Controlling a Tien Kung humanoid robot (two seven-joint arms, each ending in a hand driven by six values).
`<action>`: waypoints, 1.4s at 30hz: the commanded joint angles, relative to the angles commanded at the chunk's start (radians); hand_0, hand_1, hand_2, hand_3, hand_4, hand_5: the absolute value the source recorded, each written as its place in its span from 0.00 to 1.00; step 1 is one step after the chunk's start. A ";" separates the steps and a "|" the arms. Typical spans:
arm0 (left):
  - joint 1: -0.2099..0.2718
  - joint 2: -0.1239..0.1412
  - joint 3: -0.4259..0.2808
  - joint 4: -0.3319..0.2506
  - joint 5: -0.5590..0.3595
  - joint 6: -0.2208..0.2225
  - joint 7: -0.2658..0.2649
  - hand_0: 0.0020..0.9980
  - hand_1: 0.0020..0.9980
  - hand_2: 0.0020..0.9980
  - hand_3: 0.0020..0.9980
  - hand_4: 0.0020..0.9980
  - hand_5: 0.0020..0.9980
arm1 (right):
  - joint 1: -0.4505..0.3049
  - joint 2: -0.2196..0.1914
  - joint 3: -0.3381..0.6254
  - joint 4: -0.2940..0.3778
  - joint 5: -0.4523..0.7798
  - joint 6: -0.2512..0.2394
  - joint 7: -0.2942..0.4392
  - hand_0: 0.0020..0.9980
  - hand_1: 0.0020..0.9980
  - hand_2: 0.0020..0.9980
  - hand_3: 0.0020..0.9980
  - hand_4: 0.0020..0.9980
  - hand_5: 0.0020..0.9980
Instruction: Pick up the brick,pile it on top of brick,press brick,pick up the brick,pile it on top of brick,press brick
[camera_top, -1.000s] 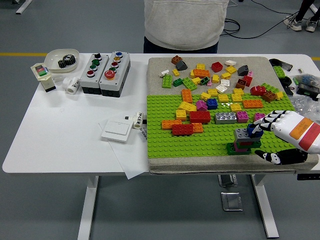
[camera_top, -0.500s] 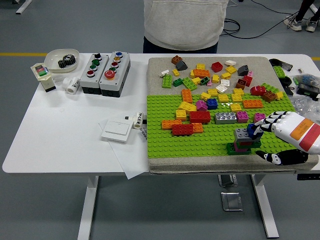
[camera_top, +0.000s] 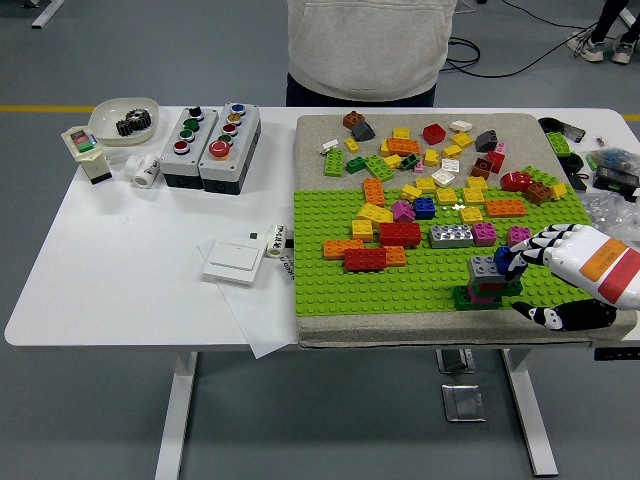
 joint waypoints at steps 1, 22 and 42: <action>0.000 0.000 0.000 0.000 0.000 0.000 0.000 0.62 0.72 0.69 0.55 0.57 0.61 | 0.000 0.000 0.000 0.000 -0.001 0.000 0.000 0.67 0.66 0.71 0.58 0.71 0.42; 0.005 0.000 -0.009 0.000 0.017 0.003 0.007 0.62 0.72 0.69 0.55 0.57 0.61 | -0.011 0.006 -0.002 -0.012 0.007 0.007 -0.005 0.66 0.66 0.71 0.59 0.72 0.42; 0.002 0.000 -0.005 0.000 0.011 0.002 0.004 0.62 0.72 0.69 0.55 0.57 0.61 | -0.009 0.004 -0.002 -0.006 0.017 0.011 -0.007 0.66 0.66 0.71 0.59 0.72 0.42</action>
